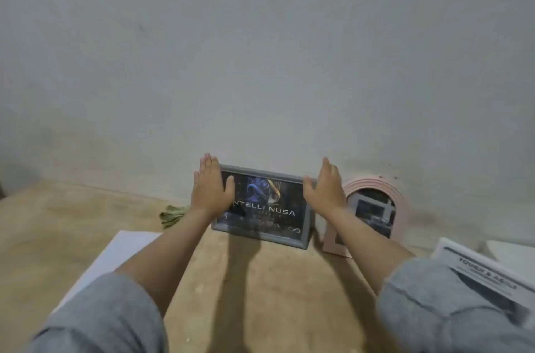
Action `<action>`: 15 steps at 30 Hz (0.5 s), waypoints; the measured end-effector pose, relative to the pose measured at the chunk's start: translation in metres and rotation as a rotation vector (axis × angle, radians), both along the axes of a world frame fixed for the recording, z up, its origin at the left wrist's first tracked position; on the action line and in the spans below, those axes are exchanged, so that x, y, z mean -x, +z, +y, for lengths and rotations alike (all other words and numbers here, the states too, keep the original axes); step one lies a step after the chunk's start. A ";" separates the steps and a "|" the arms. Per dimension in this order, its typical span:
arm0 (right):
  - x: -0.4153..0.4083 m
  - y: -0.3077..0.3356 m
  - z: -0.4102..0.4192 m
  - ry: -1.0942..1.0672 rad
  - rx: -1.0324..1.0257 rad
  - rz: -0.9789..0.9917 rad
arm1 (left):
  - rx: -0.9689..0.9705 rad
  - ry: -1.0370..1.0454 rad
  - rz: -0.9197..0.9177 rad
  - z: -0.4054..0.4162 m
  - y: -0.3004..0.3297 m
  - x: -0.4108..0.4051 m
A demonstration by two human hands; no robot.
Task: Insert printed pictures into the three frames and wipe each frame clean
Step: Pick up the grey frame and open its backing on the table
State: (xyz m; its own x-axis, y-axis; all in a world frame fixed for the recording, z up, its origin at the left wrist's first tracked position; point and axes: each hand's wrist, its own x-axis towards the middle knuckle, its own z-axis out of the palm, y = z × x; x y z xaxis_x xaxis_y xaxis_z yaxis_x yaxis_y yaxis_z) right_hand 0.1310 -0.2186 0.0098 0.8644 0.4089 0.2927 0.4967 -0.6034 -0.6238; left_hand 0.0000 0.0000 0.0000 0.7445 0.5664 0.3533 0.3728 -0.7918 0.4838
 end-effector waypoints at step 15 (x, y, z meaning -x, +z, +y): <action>-0.049 -0.144 0.053 -0.371 0.057 0.474 | 0.600 0.168 0.119 0.086 -0.121 -0.076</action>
